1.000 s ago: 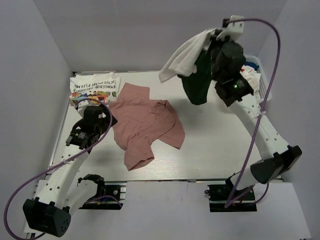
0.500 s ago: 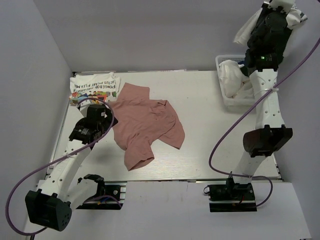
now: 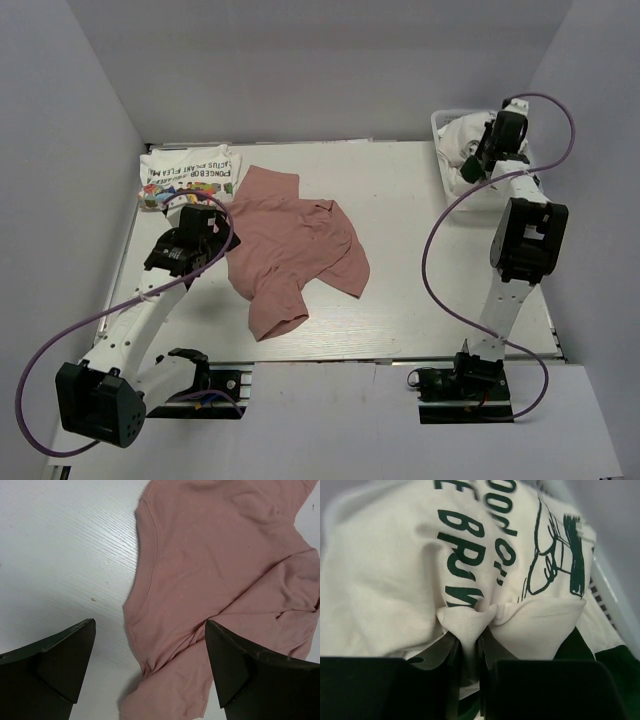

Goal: Fold and stack the t-shirts

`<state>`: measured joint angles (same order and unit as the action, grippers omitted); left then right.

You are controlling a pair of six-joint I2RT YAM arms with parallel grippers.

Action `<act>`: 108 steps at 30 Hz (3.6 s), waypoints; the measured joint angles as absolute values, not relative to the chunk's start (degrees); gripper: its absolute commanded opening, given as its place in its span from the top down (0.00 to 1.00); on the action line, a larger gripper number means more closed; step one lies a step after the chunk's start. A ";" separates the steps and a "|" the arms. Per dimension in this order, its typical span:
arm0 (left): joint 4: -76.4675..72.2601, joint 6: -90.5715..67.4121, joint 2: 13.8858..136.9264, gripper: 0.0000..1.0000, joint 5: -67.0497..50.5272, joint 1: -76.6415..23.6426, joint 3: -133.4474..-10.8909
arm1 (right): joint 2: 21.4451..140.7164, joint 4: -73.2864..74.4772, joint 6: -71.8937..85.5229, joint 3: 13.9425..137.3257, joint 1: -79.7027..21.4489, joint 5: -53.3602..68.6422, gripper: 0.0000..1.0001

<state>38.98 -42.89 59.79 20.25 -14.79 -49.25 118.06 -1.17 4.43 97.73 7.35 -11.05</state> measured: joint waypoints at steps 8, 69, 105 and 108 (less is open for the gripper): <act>39.16 -42.98 61.34 0.00 17.52 -14.79 -49.25 | 128.22 8.25 10.28 108.07 8.60 -13.50 0.84; 38.98 -47.83 57.67 1.00 2.85 -25.34 -50.87 | 87.85 18.65 30.94 53.10 -49.25 -32.80 1.00; 43.79 -33.30 53.36 1.00 43.99 -24.77 -98.54 | 45.32 -12.58 -23.77 69.19 -42.19 -70.59 1.00; 42.65 -37.10 63.64 1.00 43.24 -24.03 -86.83 | 49.47 -10.04 -17.63 60.18 -39.77 -70.43 1.00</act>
